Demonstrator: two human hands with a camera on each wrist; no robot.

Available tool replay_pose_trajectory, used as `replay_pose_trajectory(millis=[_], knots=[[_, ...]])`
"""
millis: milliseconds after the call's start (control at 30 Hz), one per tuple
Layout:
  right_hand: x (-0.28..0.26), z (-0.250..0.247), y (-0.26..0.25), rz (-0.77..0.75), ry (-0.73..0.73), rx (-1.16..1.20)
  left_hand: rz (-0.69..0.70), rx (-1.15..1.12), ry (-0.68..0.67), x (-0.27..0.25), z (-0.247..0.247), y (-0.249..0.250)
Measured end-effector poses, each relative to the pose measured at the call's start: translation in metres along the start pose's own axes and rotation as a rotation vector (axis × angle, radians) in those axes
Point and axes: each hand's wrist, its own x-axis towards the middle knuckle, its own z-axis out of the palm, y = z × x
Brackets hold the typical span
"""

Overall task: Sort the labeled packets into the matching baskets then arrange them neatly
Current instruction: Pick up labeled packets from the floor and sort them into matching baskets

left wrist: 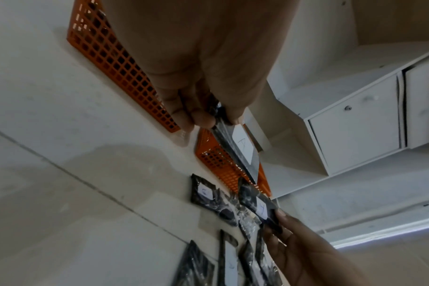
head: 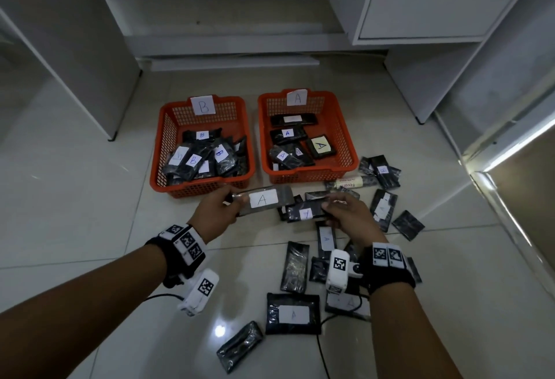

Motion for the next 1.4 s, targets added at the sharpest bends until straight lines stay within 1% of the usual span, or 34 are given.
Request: replay_pose_trajectory(millis=[100, 167, 267, 367, 433, 500, 567, 600, 700, 767, 833, 933, 1033, 1133, 1200, 1267, 1333, 1400], knots=[[-0.005, 0.001, -0.007, -0.063, 0.08, 0.05, 0.028, 0.006, 0.041, 0.004, -0.004, 0.011], [-0.006, 0.003, -0.011, -0.09, 0.107, 0.116, 0.029, 0.014, 0.046, 0.006, -0.008, 0.015], [-0.001, 0.004, -0.012, -0.12, 0.162, 0.191, 0.013, -0.001, 0.07, 0.008, -0.013, 0.018], [0.012, 0.004, -0.023, -0.158, 0.257, 0.277, -0.015, -0.064, 0.132, 0.018, -0.013, 0.022], [0.027, 0.003, -0.037, -0.224, 0.4, 0.249, -0.008, -0.053, 0.185, 0.031, -0.011, 0.028], [0.046, 0.001, -0.05, -0.298, 0.527, 0.162, 0.005, -0.015, 0.212, 0.047, -0.004, 0.037], [0.061, -0.001, -0.06, -0.344, 0.59, -0.013, 0.018, -0.013, 0.247, 0.063, 0.008, 0.048], [0.069, -0.004, -0.062, -0.348, 0.597, -0.13, 0.029, 0.0, 0.268, 0.071, 0.014, 0.055], [0.088, -0.012, -0.057, -0.315, 0.547, -0.497, 0.014, 0.034, 0.253, 0.097, 0.035, 0.062], [0.094, -0.016, -0.048, -0.312, 0.518, -0.633, -0.024, 0.059, 0.249, 0.111, 0.049, 0.061], [0.091, -0.016, -0.039, -0.324, 0.528, -0.652, -0.03, 0.092, 0.258, 0.12, 0.061, 0.058], [0.072, -0.015, -0.023, -0.394, 0.516, -0.612, -0.006, 0.195, 0.258, 0.124, 0.073, 0.053], [0.05, -0.014, -0.006, -0.43, 0.404, -0.653, 0.042, 0.318, 0.255, 0.119, 0.076, 0.045], [0.031, -0.01, 0.009, -0.438, 0.295, -0.683, 0.052, 0.482, 0.276, 0.109, 0.074, 0.039], [0.014, -0.004, 0.017, -0.425, 0.207, -0.728, 0.112, 0.505, 0.286, 0.101, 0.069, 0.038], [-0.003, 0.003, 0.024, -0.393, 0.087, -0.775, 0.213, 0.472, 0.243, 0.088, 0.062, 0.039], [-0.018, 0.012, 0.031, -0.348, -0.048, -0.853, 0.328, 0.426, 0.157, 0.07, 0.052, 0.038], [-0.03, 0.023, 0.038, -0.277, -0.168, -0.975, 0.446, 0.393, 0.016, 0.051, 0.039, 0.035]])
